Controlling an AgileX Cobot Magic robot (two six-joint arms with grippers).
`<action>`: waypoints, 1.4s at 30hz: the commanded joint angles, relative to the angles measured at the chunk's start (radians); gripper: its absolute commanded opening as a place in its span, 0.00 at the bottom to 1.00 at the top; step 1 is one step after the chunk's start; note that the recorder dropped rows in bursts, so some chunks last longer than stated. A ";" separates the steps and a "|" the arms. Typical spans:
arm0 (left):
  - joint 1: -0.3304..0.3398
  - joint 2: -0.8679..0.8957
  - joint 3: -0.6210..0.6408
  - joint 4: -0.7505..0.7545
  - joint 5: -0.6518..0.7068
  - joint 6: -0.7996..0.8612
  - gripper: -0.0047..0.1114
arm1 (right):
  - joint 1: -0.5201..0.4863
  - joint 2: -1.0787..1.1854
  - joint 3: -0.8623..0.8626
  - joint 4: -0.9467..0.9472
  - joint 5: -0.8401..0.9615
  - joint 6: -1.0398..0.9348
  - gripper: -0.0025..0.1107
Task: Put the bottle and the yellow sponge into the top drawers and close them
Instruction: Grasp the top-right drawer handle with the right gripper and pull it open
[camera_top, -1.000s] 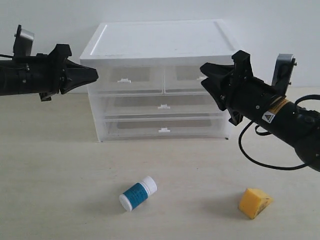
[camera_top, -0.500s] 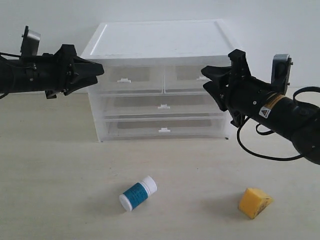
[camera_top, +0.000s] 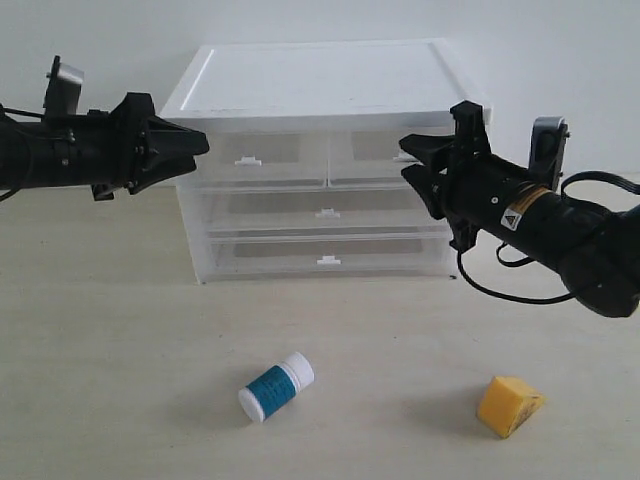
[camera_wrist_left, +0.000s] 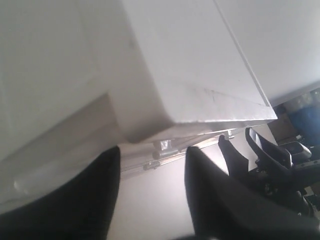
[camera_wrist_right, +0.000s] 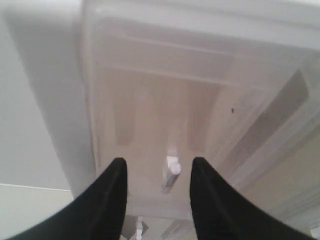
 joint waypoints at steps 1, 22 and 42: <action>-0.003 0.006 -0.013 -0.019 -0.041 -0.005 0.39 | 0.000 0.007 -0.027 -0.002 -0.008 -0.014 0.34; -0.003 0.066 -0.112 -0.019 -0.083 -0.013 0.39 | 0.000 0.007 -0.055 0.003 0.003 -0.084 0.34; -0.003 0.066 -0.112 -0.019 -0.089 -0.013 0.39 | 0.000 0.002 -0.053 -0.110 -0.014 -0.079 0.02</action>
